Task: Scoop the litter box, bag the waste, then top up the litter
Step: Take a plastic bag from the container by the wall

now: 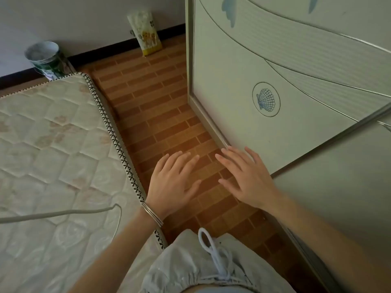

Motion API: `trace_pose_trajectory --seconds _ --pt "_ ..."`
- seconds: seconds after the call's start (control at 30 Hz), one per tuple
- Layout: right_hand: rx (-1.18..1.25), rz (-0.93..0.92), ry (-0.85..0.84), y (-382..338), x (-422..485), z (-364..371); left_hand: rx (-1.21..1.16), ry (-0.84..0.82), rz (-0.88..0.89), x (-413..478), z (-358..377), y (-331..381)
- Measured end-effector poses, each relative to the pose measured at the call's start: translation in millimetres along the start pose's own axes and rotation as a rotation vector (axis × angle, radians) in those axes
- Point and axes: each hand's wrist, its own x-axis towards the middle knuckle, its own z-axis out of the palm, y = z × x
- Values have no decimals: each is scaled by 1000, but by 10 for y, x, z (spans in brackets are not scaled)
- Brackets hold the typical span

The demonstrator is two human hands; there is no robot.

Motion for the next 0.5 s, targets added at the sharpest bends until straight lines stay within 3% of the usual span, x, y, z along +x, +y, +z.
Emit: trace_pose_trajectory --seconds 0.5 --pt "-13 -121 -25 74 876 122 4 22 -109 311 47 -640"
